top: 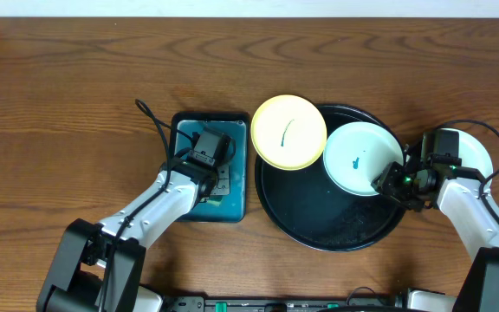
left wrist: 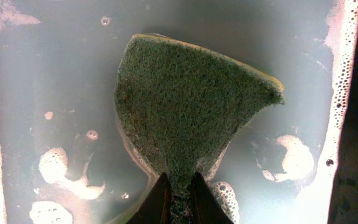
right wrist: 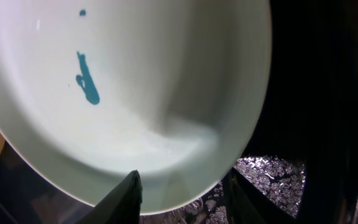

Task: Clean dirty plates on tray and stack at the side
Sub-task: 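Grip the pale green plate rim with the right gripper and tilt it up, then lift the sponge from the basin with the left gripper and hold it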

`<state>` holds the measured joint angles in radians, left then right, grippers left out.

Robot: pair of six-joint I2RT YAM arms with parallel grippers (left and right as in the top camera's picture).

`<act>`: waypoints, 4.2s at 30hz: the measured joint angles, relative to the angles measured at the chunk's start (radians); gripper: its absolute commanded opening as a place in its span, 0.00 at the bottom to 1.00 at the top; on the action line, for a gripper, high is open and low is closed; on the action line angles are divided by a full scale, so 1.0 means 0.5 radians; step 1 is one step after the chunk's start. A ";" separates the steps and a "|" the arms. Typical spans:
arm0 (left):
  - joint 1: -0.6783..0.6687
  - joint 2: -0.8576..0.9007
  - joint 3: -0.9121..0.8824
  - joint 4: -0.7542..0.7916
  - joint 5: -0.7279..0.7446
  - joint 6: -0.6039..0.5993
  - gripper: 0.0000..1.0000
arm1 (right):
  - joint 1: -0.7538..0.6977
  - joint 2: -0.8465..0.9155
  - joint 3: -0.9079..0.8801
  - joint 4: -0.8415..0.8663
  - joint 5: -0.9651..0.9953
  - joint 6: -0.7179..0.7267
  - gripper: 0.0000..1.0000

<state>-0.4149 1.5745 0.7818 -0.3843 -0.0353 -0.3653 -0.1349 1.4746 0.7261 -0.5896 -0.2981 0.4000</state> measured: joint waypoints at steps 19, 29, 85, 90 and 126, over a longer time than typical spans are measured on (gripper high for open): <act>0.000 0.000 0.000 0.000 0.000 0.000 0.08 | 0.138 0.155 0.010 0.049 0.203 0.201 0.18; 0.000 0.000 0.000 0.000 0.000 0.000 0.08 | 0.138 0.216 0.061 0.054 0.182 0.266 0.01; 0.126 -0.668 -0.021 -0.060 0.455 -0.002 0.07 | 0.214 0.240 0.034 -0.002 -0.085 -0.581 0.01; 0.423 -0.668 -0.021 -0.017 0.848 0.013 0.08 | 0.214 0.240 0.034 0.000 -0.086 -0.581 0.01; 1.210 -0.404 -0.021 -0.007 2.484 0.782 0.07 | 0.214 0.240 0.034 0.004 -0.086 -0.581 0.01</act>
<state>0.1902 1.3727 0.7712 -0.3878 1.2068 0.0257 -0.0277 1.5944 0.7433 -0.5877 -0.3412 0.1093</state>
